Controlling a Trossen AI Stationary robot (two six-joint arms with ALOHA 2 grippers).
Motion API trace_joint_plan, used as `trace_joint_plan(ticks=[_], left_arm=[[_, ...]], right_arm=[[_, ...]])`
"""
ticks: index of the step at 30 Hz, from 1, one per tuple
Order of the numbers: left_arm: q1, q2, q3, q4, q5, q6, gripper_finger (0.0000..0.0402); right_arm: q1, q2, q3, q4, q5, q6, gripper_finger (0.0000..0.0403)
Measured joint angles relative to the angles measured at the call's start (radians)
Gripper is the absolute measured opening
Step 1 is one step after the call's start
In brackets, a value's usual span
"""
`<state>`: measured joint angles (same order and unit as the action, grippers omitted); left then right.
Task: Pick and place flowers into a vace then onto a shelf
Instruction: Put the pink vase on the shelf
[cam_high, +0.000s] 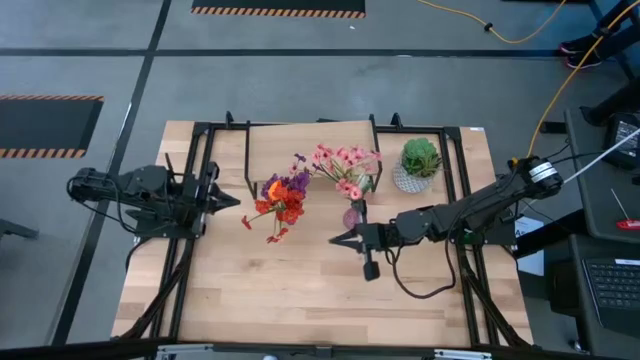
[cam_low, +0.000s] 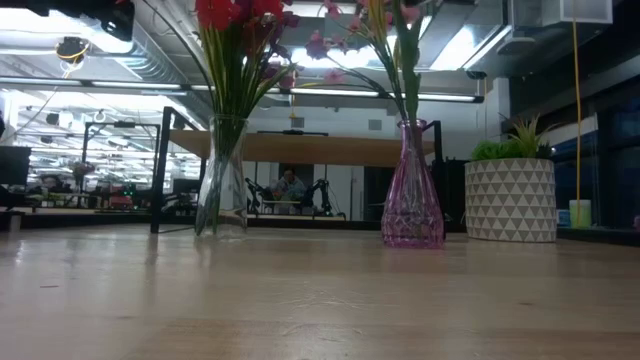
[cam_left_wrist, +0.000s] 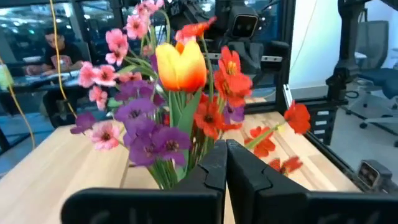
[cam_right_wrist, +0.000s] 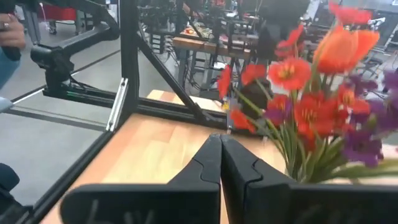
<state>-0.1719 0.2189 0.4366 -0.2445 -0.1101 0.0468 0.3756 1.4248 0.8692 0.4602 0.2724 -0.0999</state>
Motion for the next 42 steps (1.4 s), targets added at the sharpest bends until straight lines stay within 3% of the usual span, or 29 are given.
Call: trace_joint_plan(ticks=[10,19,22,30,36,42], left_arm=[[-0.04,-0.02,0.0,-0.216,-0.013,-0.138,0.0002],[-0.082,0.112,0.0,-0.224,-0.098,-0.157,0.0002],[-0.098,0.192,0.0,-0.214,-0.138,-0.166,0.0001],[-0.17,0.376,0.0,-0.131,-0.126,-0.284,0.0001],[-0.262,0.437,0.0,-0.112,-0.285,-0.375,0.0002],[-0.33,0.466,-0.001,-0.064,-0.396,-0.368,0.0003]], right_arm=[[0.003,-0.105,-0.215,0.034,-0.001,0.028,0.0],[0.003,-0.268,-0.434,0.043,0.0,0.216,0.0],[0.003,-0.322,-0.44,-0.043,-0.001,0.302,0.0],[0.003,-0.408,-0.325,-0.471,0.049,0.469,0.0],[0.006,-0.396,-0.234,-0.685,0.137,0.527,0.0],[0.046,-0.377,-0.258,-0.698,0.236,0.544,0.0]])
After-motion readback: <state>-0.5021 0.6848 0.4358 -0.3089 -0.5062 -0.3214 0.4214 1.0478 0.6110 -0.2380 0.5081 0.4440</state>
